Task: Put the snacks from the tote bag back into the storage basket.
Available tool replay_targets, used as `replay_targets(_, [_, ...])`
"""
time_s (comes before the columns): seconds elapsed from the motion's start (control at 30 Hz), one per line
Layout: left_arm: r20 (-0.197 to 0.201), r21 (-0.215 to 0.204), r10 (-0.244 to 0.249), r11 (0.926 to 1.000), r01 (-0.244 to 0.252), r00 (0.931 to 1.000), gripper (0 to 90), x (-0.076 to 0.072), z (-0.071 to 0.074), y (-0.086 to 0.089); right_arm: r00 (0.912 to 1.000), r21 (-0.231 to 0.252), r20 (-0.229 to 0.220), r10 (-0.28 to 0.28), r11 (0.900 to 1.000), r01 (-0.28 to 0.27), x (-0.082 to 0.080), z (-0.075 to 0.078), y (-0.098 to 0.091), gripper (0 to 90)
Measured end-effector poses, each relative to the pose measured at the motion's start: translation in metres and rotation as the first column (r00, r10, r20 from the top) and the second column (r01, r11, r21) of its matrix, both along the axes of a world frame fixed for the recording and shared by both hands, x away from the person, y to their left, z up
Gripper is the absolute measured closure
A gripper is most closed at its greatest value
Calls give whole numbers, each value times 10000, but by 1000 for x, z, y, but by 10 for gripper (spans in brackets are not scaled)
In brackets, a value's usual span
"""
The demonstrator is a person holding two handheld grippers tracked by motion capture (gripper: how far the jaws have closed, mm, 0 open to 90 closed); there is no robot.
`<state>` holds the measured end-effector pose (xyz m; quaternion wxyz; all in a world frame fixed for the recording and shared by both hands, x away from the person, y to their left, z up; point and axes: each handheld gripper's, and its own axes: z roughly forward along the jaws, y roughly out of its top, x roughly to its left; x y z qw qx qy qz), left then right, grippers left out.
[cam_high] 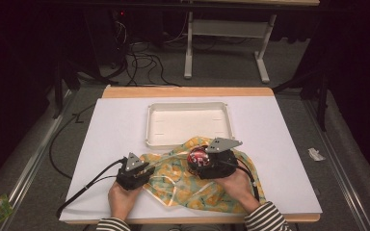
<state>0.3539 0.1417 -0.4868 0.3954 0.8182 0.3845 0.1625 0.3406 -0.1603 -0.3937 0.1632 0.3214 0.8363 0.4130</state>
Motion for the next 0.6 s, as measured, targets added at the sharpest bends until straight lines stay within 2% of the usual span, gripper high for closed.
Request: replay_targets(0.6, [-6, -16, -15, 10000, 15, 10000, 655, 0, 0, 0, 9999, -71, -74, -85, 9999, 85, 6, 14, -8, 263])
